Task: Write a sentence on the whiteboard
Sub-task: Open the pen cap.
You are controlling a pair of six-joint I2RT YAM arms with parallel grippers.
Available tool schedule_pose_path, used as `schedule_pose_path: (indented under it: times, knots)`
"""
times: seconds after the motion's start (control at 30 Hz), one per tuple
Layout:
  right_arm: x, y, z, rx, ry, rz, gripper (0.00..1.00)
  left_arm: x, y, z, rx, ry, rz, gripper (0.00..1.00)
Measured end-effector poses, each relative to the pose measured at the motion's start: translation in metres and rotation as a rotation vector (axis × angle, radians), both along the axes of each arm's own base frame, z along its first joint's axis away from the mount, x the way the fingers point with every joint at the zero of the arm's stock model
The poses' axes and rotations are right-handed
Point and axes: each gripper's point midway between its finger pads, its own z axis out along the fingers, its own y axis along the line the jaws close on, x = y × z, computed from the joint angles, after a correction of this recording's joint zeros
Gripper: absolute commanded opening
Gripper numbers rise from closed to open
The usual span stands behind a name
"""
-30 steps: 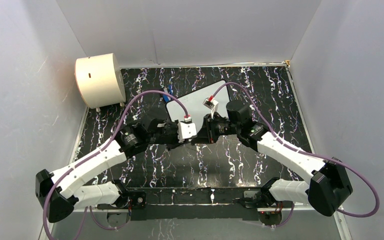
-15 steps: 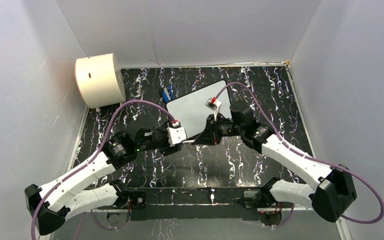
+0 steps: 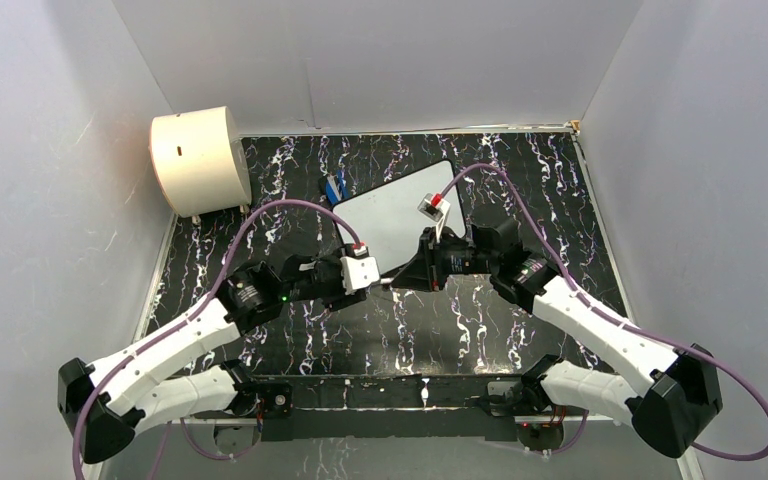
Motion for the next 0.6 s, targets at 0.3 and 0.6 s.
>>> schedule_pose_path:
  times: [0.3,0.6]
  knots:
    - [-0.001,0.0,0.003,0.022,0.03,-0.025,0.0,0.001,-0.004,-0.007,0.01,0.011,-0.014,0.18]
    - [0.003,0.002,0.002,0.026,0.072,-0.045,0.29,-0.004,-0.004,-0.014,0.028,0.007,-0.052,0.0]
